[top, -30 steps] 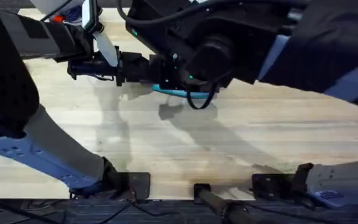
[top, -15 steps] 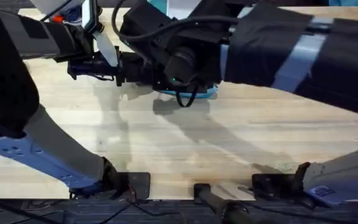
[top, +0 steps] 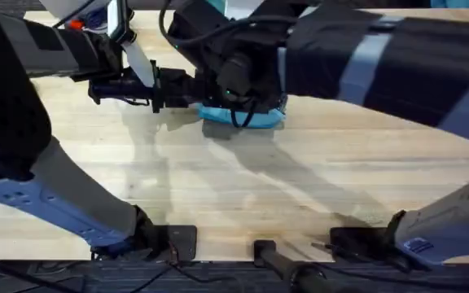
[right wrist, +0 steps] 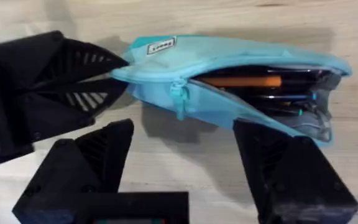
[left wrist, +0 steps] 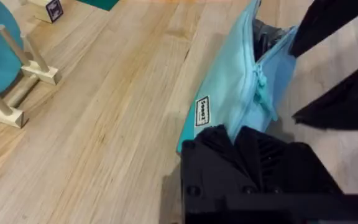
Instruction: Unzip the bag, pick up the pens from the table one at a time and place them inside, then zip the bag closed.
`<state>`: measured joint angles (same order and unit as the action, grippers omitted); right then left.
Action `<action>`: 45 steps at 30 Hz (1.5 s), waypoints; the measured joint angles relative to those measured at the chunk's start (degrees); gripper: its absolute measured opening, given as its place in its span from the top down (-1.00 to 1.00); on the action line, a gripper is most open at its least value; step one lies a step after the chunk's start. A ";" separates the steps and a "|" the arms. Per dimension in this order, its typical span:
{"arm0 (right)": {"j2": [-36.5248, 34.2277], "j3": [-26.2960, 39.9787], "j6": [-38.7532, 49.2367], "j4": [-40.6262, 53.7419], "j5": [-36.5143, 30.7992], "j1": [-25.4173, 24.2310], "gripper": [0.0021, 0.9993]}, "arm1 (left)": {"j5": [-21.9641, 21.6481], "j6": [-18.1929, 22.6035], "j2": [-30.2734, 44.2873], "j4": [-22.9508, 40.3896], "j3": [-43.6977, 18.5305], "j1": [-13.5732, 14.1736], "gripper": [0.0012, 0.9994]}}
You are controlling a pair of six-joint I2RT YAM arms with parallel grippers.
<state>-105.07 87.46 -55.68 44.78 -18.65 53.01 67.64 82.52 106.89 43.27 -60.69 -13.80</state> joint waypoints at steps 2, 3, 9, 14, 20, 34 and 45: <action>-0.99 0.00 0.20 -0.02 0.00 0.00 -0.92 | 0.00 0.01 0.00 0.00 0.00 0.00 0.93; -1.36 0.00 0.24 -0.09 0.02 0.00 -0.92 | 0.00 0.02 0.00 0.00 0.00 0.00 0.93; -1.93 -0.02 0.44 -2.78 0.00 0.00 -0.92 | 0.00 0.02 0.00 0.00 0.00 0.00 0.93; -2.41 -0.02 0.44 -3.54 -0.01 0.00 -0.91 | 0.00 0.02 0.00 0.00 0.00 0.00 0.93; -4.57 -0.02 0.75 -3.95 -1.28 0.00 -0.90 | -0.22 0.02 0.00 -0.02 0.00 0.00 0.93; -5.21 -0.02 1.73 -4.63 -4.49 -0.02 -0.73 | -0.20 0.02 -0.01 -0.07 0.00 -0.13 0.93; -6.35 -0.02 1.70 -4.94 -5.79 -0.37 -0.64 | -0.22 0.02 0.00 -0.11 0.00 -0.13 0.92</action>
<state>-111.42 87.44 -53.98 39.83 -24.44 52.64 67.42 82.54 106.89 43.16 -60.69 -13.93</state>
